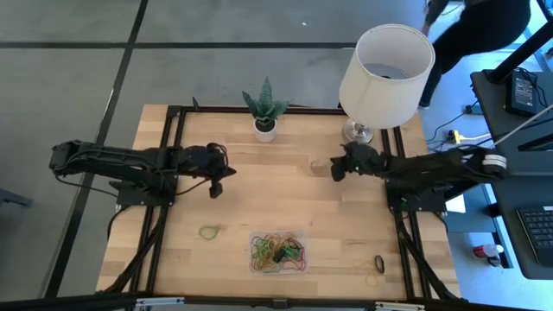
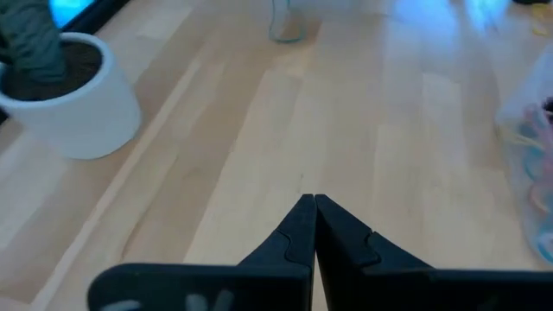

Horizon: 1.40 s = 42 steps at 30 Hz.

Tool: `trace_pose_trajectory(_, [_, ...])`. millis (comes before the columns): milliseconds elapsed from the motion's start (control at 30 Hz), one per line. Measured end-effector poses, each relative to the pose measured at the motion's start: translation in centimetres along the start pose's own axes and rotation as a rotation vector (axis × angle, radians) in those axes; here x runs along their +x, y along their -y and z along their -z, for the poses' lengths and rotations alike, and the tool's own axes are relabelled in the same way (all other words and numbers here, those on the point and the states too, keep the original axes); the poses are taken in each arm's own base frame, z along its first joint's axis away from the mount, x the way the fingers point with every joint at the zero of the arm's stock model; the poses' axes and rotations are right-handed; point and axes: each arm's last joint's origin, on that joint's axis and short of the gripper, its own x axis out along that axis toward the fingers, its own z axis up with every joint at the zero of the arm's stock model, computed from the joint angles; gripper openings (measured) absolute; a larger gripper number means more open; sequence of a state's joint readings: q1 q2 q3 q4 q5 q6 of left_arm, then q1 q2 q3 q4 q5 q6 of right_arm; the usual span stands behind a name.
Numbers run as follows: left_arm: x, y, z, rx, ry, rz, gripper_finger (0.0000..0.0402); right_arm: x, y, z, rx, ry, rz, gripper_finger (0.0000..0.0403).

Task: Pick and place rubber bands into bin
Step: Put the blue rubber band into the transparent bin

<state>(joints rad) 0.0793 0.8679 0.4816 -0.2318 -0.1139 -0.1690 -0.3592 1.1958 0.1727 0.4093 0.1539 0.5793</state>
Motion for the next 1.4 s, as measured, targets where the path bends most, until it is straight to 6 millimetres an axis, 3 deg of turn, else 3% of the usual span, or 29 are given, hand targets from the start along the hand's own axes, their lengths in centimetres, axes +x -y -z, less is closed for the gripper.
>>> trace_pose_trajectory(200, [-0.7, 0.2, 0.2, 0.033, -0.013, 0.034, 0.0003, -2.8, -5.5, -1.0, -0.092, 0.016, 0.041, 0.0001])
trace_pose_trajectory(500, [-2.1, 0.8, 0.6, 0.091, -0.006, 0.074, 0.0003, -8.1, -17.2, -4.7, -0.231, 0.153, 0.039, 0.0])
trace_pose_trajectory(700, [-2.3, 1.2, 1.1, 0.097, -0.042, 0.099, 0.0003, -8.3, -26.0, -4.5, -0.334, 0.154, -0.01, 0.0])
trace_pose_trajectory(900, [-2.4, 1.3, 1.1, 0.097, -0.045, 0.108, 0.0003, -6.9, -34.2, -1.7, -0.391, 0.114, -0.049, 0.0])
trace_pose_trajectory(1033, [-2.4, 1.3, 1.1, 0.109, -0.047, 0.108, 0.0003, -6.5, -38.2, 0.8, -0.367, 0.073, -0.057, 0.0])
trace_pose_trajectory(1233, [-2.4, 1.3, 1.2, 0.117, -0.05, 0.108, 0.0003, -4.7, -41.7, 5.1, -0.323, -0.037, -0.075, 0.0])
trace_pose_trajectory(1400, [-2.4, 1.3, 1.2, 0.119, -0.051, 0.108, 0.0003, -2.6, -42.6, 8.1, -0.295, -0.103, -0.061, 0.0])
